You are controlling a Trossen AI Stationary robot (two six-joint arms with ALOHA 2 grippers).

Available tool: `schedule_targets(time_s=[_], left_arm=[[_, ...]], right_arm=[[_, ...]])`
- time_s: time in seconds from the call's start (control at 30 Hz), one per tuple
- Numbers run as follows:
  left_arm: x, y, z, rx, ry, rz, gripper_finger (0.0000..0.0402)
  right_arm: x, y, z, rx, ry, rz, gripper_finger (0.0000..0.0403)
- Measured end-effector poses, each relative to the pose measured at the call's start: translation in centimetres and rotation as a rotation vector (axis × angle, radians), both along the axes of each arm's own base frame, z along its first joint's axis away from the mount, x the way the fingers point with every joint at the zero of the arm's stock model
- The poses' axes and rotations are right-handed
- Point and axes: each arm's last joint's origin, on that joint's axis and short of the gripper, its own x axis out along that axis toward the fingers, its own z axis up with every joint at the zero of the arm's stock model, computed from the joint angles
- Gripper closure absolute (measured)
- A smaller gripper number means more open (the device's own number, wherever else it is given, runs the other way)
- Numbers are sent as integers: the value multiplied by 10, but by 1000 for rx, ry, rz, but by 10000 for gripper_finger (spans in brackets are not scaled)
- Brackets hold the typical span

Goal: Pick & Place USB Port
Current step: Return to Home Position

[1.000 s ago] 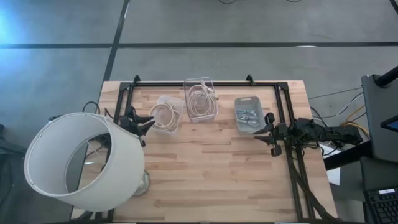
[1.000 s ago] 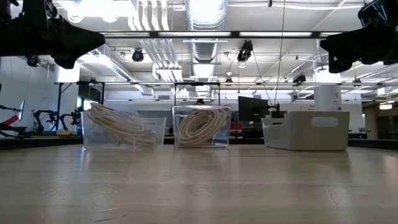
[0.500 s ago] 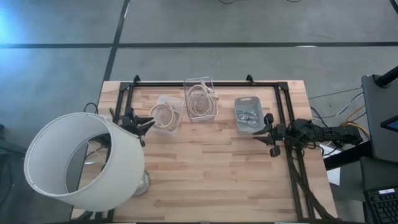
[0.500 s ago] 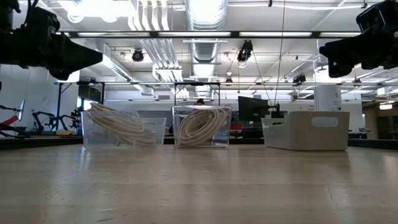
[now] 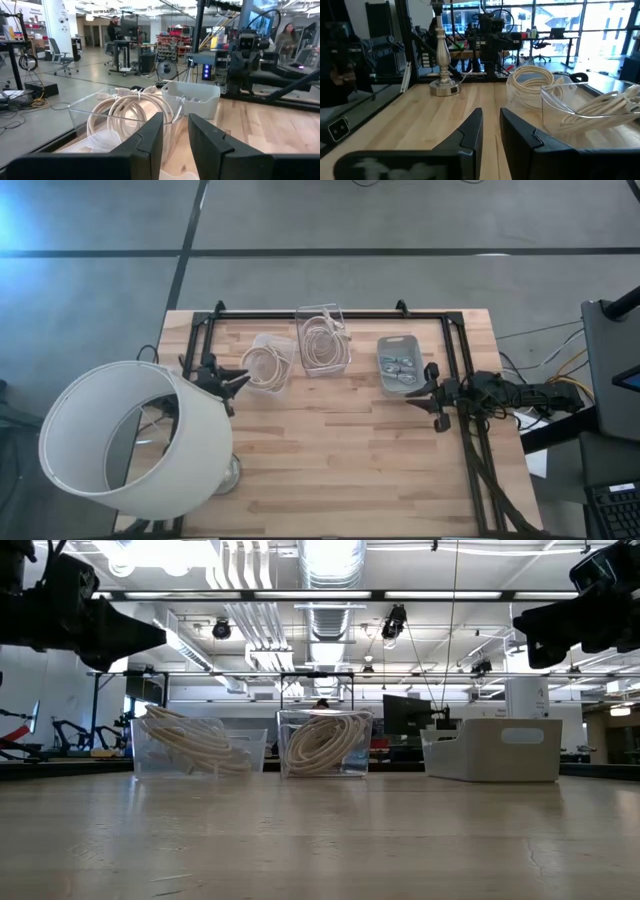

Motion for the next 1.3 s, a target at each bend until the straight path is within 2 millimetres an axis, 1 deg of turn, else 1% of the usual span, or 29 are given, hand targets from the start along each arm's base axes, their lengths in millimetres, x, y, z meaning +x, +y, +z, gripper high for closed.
schedule_targets(time_s=[0.27, 0.67, 1.1, 1.3], left_arm=[[2, 0, -3, 0, 30, 0, 307], [2, 0, -3, 9, 34, 0, 307], [2, 0, -3, 10, 35, 0, 307], [2, 0, -3, 10, 36, 0, 307]], right_arm=[[0, 0, 0, -54, 3, -1, 328], [0, 0, -1, -53, 3, 0, 316], [0, 0, -1, -52, 3, 0, 335], [0, 0, -1, -50, 3, 0, 328]])
